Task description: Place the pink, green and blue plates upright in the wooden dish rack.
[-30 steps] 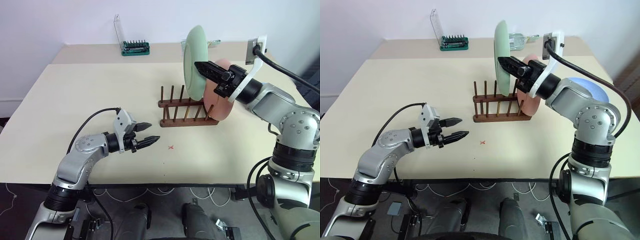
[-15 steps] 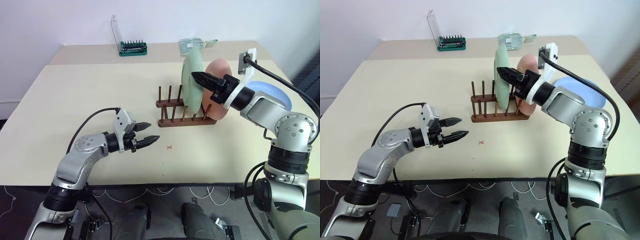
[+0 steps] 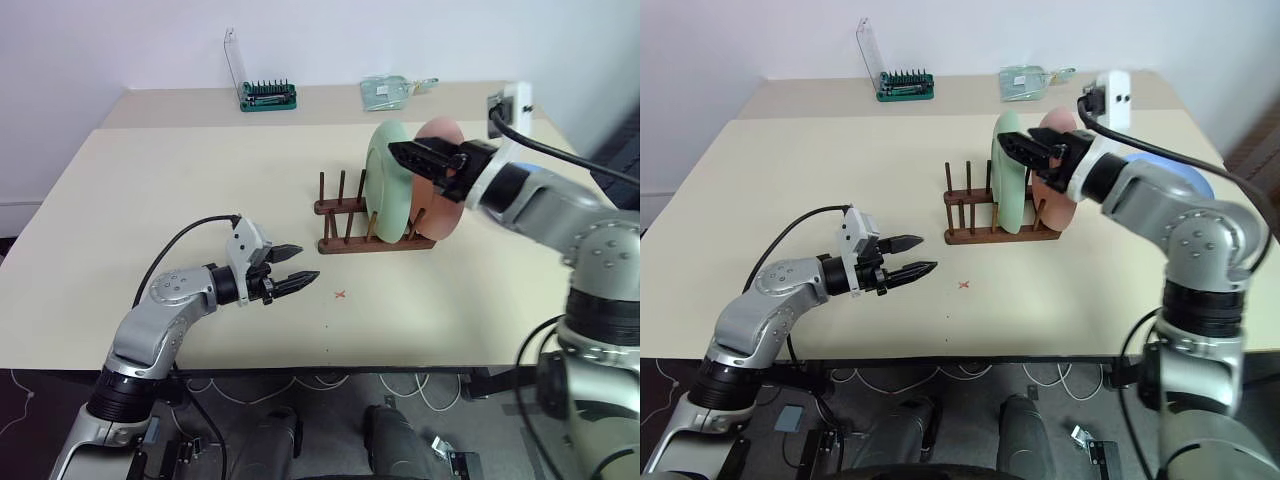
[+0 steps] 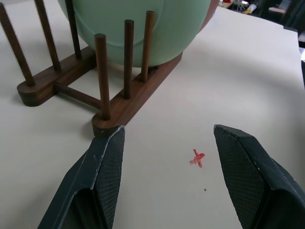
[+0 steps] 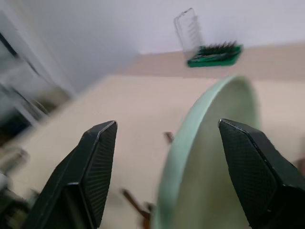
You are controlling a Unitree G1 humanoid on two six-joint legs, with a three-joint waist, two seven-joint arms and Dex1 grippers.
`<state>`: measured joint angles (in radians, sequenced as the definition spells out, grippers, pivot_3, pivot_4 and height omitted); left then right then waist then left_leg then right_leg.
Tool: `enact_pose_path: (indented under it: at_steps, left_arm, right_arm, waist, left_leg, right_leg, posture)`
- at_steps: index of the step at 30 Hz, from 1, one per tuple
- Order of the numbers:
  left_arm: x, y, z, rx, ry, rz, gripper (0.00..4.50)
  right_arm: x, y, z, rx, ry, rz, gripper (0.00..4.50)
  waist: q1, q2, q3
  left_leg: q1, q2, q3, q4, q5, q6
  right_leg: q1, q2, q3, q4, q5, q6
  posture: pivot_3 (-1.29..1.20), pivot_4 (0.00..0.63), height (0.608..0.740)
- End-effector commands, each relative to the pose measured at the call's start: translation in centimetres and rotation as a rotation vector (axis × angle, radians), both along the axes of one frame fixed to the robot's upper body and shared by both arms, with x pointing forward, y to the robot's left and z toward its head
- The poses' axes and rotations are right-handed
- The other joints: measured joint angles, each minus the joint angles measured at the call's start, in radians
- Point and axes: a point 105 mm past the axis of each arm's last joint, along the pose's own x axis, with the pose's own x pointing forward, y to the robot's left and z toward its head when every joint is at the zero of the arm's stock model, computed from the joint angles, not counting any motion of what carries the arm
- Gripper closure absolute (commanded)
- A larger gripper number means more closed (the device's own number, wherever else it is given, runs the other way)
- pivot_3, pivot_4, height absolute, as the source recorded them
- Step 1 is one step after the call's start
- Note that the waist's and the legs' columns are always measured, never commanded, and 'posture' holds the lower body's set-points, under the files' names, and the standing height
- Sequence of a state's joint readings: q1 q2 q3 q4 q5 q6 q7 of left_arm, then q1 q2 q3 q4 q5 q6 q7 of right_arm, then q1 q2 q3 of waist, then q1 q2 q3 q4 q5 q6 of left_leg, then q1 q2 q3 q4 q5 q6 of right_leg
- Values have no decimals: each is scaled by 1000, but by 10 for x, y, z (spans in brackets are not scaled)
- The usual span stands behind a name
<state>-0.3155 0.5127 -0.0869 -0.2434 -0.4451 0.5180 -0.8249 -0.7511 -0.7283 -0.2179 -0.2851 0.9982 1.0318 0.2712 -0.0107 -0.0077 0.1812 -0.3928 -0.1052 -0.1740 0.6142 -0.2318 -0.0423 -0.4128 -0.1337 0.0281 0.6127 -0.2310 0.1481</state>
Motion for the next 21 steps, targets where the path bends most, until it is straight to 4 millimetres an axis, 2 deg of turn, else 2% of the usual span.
enact_pose_path:
  at_steps: [1,4,6,7,8,10,13,18,21]
  left_arm:
    - [-1,1,13,-9,-53,-6,1448]
    - [-2,1,14,-9,-52,-10,1448]
    - [-2,0,13,-7,-51,-15,1448]
    - [-2,0,13,-7,-50,-17,1448]
    - [-2,-1,13,-7,-49,-21,1448]
    - [-1,-3,13,-6,-49,-29,1448]
    - [0,-4,14,-6,-50,-35,1448]
    - [1,-6,15,-8,-52,-44,1448]
    - [1,-6,15,-8,-56,-46,1448]
  right_arm:
    - [-26,-4,30,-133,-226,41,1071]
    - [-49,-18,49,-219,-379,62,1071]
    - [-52,-36,52,-221,-380,29,1071]
    - [-47,-51,49,-245,-352,-30,1071]
    - [-40,-70,40,-302,-307,-108,1071]
    - [-26,-102,12,-445,-211,-225,123]
    - [-13,-123,-17,-578,-141,-290,51]
    - [22,-156,-87,-823,-51,-409,51]
    - [35,-168,-107,-965,-57,-435,51]
  waist:
    - [0,0,0]
    - [0,0,0]
    - [0,-1,0]
    - [-1,-1,0]
    - [0,-1,0]
    - [1,-3,0]
    - [-2,-2,0]
    - [-9,0,0]
    - [-6,2,1]
  left_leg:
    - [0,0,0,0,0,0]
    - [0,0,1,0,0,0]
    - [0,0,1,1,0,0]
    - [0,0,1,1,0,0]
    - [0,0,2,1,0,0]
    - [1,0,2,1,0,0]
    - [1,0,3,2,0,0]
    - [2,1,4,1,0,0]
    - [1,0,4,1,0,0]
  right_leg:
    - [0,0,0,0,0,0]
    - [0,0,0,-1,0,0]
    - [1,0,0,-1,0,0]
    - [1,0,0,-1,0,0]
    - [1,0,0,-1,0,0]
    - [2,0,0,-1,0,0]
    - [2,0,1,-1,0,0]
    - [1,0,2,0,0,0]
    - [1,0,2,0,0,0]
  posture:
    - [0,150,740]
    - [0,150,740]
    - [0,150,740]
    - [0,150,740]
    - [0,150,740]
    - [0,150,740]
    - [0,150,740]
    - [0,150,740]
    - [0,150,740]
